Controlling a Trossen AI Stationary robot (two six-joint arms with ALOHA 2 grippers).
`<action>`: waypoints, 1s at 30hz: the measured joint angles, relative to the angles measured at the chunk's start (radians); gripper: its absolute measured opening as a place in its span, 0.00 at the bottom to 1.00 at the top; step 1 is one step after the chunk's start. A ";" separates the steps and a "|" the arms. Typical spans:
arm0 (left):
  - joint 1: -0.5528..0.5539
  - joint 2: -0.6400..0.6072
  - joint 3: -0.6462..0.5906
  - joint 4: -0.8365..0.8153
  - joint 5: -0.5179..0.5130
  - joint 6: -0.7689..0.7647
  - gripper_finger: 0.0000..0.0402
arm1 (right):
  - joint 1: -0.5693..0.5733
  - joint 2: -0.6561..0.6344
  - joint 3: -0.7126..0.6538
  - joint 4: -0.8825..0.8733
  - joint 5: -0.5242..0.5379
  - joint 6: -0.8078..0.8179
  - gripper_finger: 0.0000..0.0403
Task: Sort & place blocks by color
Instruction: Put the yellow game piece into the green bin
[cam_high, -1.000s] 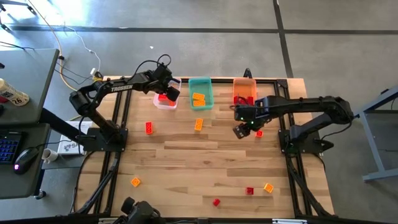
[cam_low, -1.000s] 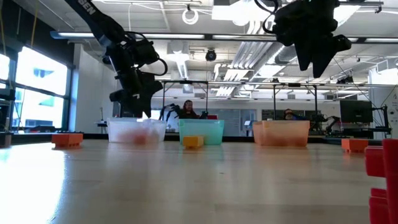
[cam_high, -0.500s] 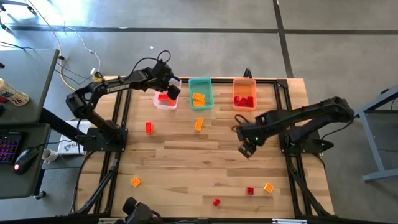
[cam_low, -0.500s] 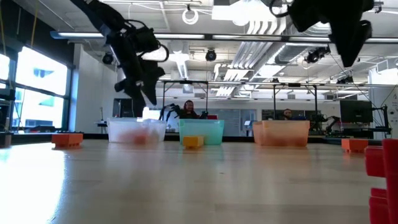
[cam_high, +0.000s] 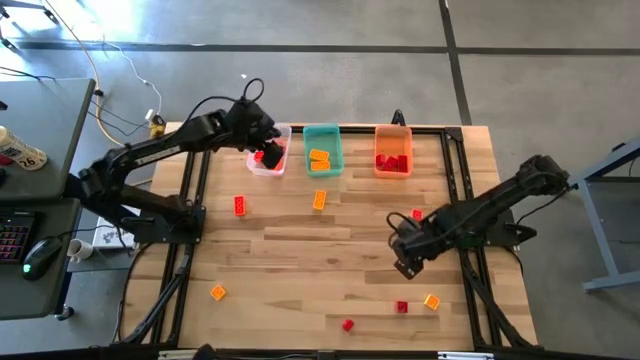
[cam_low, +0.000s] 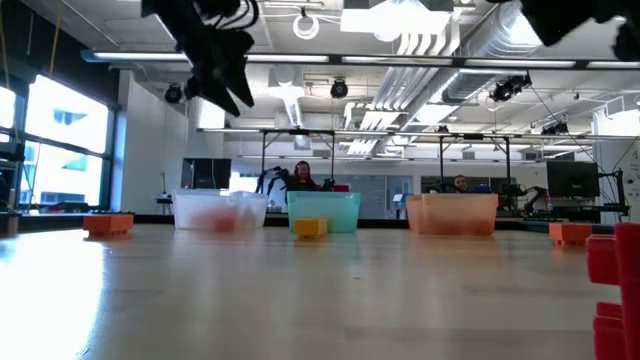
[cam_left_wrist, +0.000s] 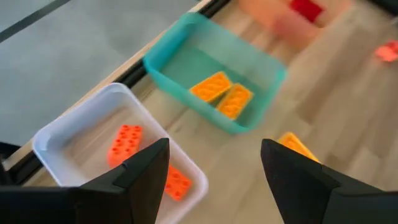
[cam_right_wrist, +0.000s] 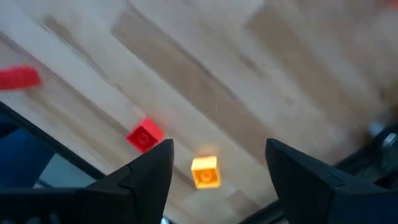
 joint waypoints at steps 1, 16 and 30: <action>-0.017 -0.019 0.000 -0.007 0.000 -0.001 0.59 | 0.021 0.000 -0.020 0.016 -0.012 0.031 0.60; -0.201 -0.132 0.000 -0.010 -0.003 -0.118 0.59 | 0.259 0.094 -0.138 0.258 -0.094 0.202 0.60; -0.298 -0.133 0.000 -0.019 -0.022 -0.136 0.59 | 0.331 0.244 -0.138 0.291 -0.118 0.207 0.60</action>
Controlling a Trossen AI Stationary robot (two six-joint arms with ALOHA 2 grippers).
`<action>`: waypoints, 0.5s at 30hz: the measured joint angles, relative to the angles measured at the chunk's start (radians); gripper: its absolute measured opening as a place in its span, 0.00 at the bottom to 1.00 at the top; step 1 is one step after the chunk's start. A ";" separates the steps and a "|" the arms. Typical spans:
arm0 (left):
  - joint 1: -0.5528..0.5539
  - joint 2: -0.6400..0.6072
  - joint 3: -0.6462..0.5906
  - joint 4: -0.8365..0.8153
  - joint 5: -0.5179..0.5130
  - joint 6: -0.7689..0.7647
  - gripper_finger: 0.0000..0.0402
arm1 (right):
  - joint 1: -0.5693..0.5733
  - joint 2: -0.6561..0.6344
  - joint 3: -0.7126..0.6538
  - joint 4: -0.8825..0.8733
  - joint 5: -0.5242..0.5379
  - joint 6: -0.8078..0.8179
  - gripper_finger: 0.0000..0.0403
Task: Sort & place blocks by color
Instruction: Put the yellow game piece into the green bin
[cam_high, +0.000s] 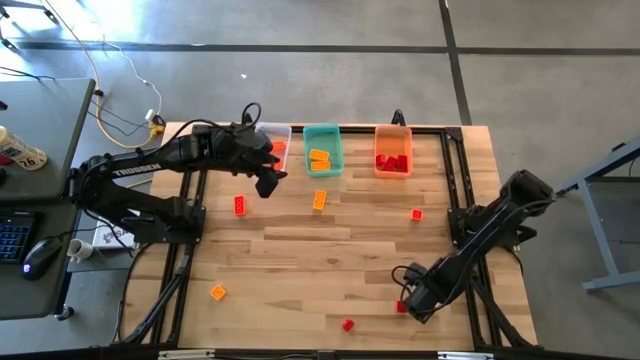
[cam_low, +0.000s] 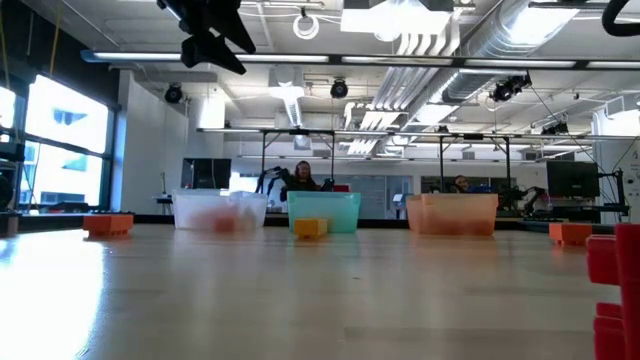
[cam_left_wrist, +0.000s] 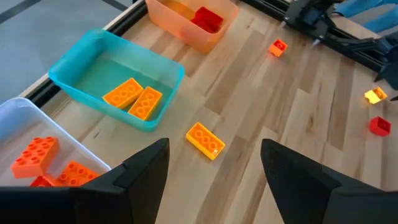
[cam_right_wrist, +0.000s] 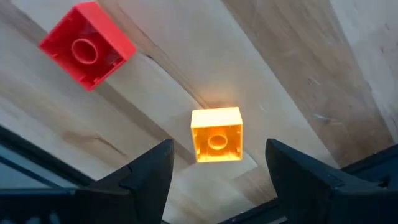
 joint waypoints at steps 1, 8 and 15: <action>-0.003 0.000 0.000 0.000 0.000 -0.002 0.59 | 0.001 0.007 0.000 0.004 0.000 -0.001 0.60; -0.021 0.000 0.000 0.000 -0.004 -0.023 0.59 | 0.009 0.067 0.000 0.031 -0.028 -0.005 0.60; -0.024 0.000 0.000 -0.002 -0.007 -0.023 0.59 | 0.012 0.136 0.000 0.019 -0.051 -0.002 0.60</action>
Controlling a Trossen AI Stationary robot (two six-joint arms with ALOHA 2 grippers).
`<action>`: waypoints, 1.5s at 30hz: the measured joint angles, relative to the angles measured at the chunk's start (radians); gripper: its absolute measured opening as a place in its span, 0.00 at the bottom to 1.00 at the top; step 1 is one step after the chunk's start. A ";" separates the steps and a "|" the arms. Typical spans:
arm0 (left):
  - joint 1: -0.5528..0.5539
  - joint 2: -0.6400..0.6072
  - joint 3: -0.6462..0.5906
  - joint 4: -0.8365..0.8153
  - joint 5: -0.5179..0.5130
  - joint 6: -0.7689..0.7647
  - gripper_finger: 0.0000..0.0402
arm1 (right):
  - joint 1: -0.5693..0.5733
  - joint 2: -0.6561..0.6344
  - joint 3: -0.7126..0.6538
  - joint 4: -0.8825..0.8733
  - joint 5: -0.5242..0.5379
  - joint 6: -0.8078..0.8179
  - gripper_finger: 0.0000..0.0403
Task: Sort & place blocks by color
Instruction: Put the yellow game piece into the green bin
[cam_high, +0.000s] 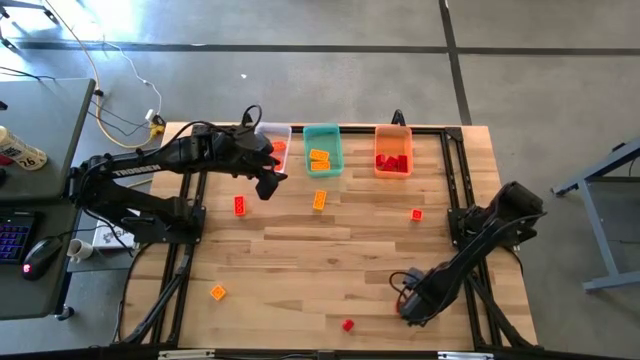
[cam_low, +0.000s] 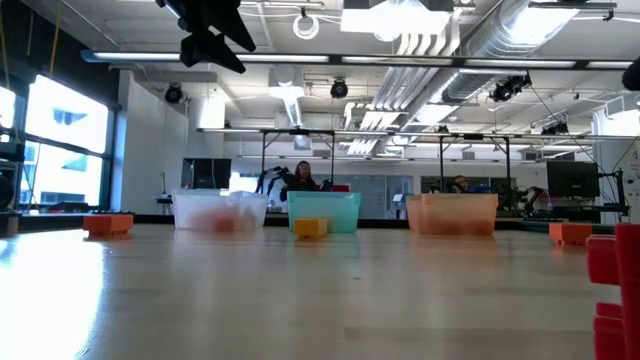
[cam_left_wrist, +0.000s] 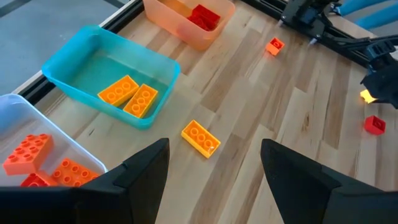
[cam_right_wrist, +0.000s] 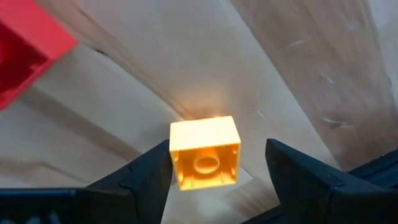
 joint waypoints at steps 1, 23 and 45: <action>0.000 0.000 0.000 -0.001 0.000 0.000 0.59 | 0.000 0.009 0.000 0.003 -0.002 0.000 0.60; 0.000 0.000 0.000 -0.038 0.000 0.000 0.59 | -0.080 0.031 0.120 0.070 0.016 0.018 0.26; 0.001 0.000 0.000 -0.263 -0.069 0.000 0.59 | -0.382 0.031 0.383 0.052 0.322 -0.303 0.26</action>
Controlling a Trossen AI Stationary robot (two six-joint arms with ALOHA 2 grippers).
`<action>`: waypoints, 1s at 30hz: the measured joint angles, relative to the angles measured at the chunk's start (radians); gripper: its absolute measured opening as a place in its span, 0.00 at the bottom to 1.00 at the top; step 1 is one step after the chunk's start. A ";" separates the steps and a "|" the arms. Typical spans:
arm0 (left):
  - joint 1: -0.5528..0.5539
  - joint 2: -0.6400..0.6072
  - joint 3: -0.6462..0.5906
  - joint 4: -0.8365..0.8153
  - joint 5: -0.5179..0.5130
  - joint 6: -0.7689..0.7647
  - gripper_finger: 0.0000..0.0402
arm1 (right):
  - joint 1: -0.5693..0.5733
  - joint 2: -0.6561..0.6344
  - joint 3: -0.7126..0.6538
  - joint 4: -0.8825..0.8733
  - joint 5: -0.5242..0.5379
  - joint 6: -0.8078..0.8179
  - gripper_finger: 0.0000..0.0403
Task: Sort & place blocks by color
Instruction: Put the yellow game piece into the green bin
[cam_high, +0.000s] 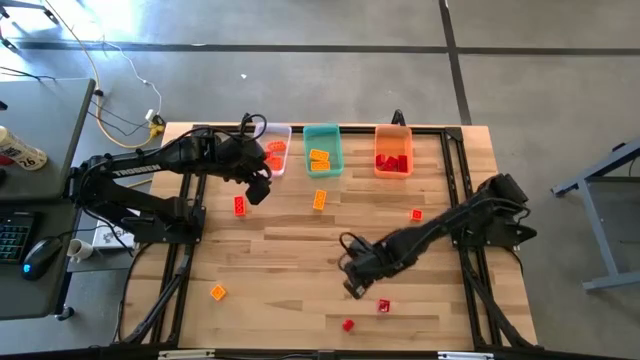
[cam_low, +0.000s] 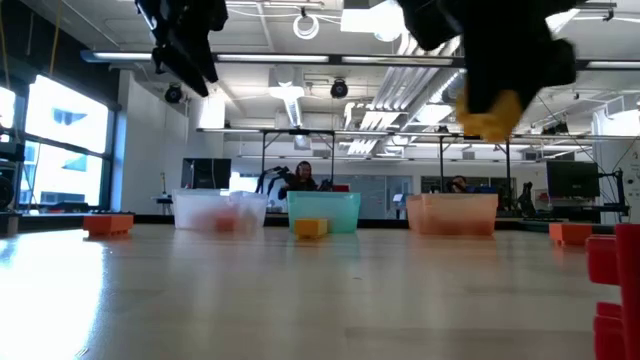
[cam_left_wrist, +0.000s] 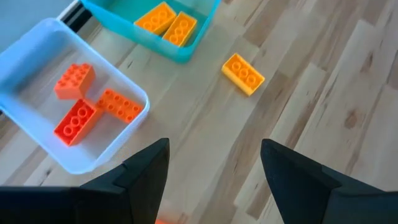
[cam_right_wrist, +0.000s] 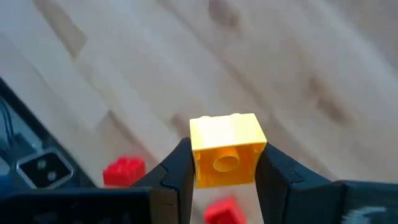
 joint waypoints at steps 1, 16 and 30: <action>0.000 0.000 0.000 -0.009 0.000 0.000 0.59 | -0.020 0.000 0.001 0.004 0.002 -0.026 0.26; 0.000 0.000 0.000 -0.117 -0.055 -0.028 0.59 | -0.310 0.000 0.001 0.135 -0.016 -0.417 0.26; 0.000 0.000 0.000 -0.165 -0.104 -0.072 0.59 | -0.535 0.000 0.001 0.270 0.001 -0.631 0.26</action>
